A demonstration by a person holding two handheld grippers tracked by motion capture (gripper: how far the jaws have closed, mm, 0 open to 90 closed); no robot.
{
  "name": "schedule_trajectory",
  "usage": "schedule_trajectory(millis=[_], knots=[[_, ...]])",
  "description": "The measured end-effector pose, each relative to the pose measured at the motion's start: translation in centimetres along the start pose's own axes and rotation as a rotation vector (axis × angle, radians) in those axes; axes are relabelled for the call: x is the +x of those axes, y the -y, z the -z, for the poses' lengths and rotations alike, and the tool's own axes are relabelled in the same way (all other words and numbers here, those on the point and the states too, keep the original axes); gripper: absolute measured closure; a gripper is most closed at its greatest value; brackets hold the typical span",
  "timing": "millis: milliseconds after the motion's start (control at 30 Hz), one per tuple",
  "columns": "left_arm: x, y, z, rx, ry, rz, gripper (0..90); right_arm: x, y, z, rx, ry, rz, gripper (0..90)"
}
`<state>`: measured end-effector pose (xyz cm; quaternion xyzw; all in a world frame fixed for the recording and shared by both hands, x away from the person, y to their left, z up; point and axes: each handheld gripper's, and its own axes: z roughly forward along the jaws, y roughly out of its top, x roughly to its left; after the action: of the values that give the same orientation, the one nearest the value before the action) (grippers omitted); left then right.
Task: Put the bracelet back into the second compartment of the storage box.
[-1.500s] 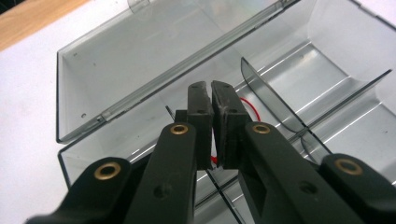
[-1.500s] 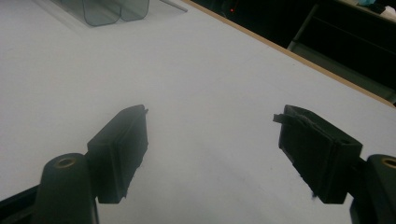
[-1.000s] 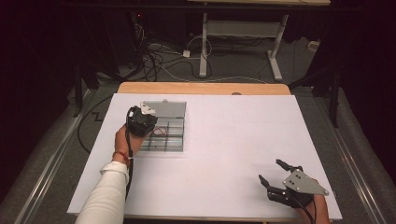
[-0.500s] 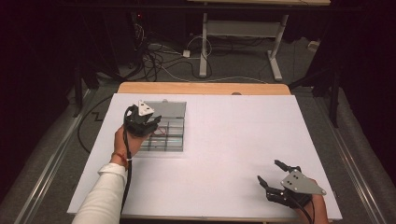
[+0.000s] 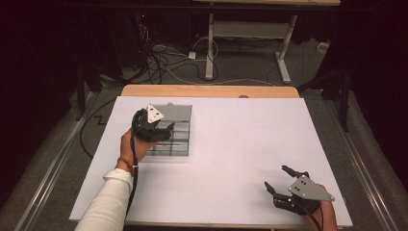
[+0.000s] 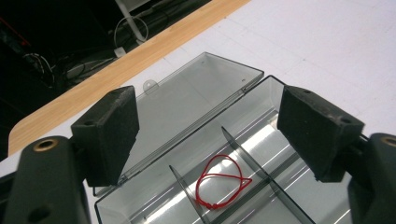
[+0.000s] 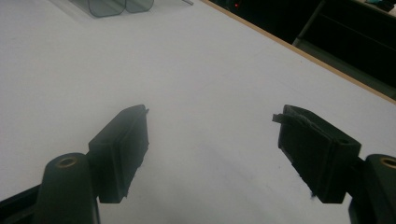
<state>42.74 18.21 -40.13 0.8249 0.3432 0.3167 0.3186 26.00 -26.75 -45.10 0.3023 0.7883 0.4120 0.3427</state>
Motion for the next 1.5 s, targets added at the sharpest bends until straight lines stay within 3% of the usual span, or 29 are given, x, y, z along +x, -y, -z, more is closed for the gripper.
schedule_trajectory(millis=[33, 200, 600, 1000, 1233, 1500], knots=[[0.0, 0.0, 0.2, -0.001, -0.002, -0.007, 15.7, 0.0, 0.0, 0.0, -0.003, 0.000, 0.001, 25.3], [0.0, -0.2, 0.7, -0.019, -0.006, -0.018, 15.7, 0.0, 0.0, 0.0, -0.004, -0.001, 0.001, 25.3], [-1.0, -0.5, 1.5, -0.039, 0.026, -0.035, 15.8, 0.4, -0.1, -0.1, -0.004, -0.010, 0.007, 25.3], [-1.9, -0.1, 2.1, -0.103, 0.059, -0.051, 15.7, 0.6, 0.1, -0.4, 0.008, -0.009, 0.009, 25.3], [-2.6, 0.3, 2.9, -0.142, 0.055, -0.072, 15.8, 0.7, 0.0, -0.5, 0.013, -0.010, 0.008, 25.3], [-4.0, 0.4, 3.8, -0.184, 0.074, -0.098, 15.8, 0.8, 0.1, -0.6, 0.019, 0.001, 0.009, 25.3]])
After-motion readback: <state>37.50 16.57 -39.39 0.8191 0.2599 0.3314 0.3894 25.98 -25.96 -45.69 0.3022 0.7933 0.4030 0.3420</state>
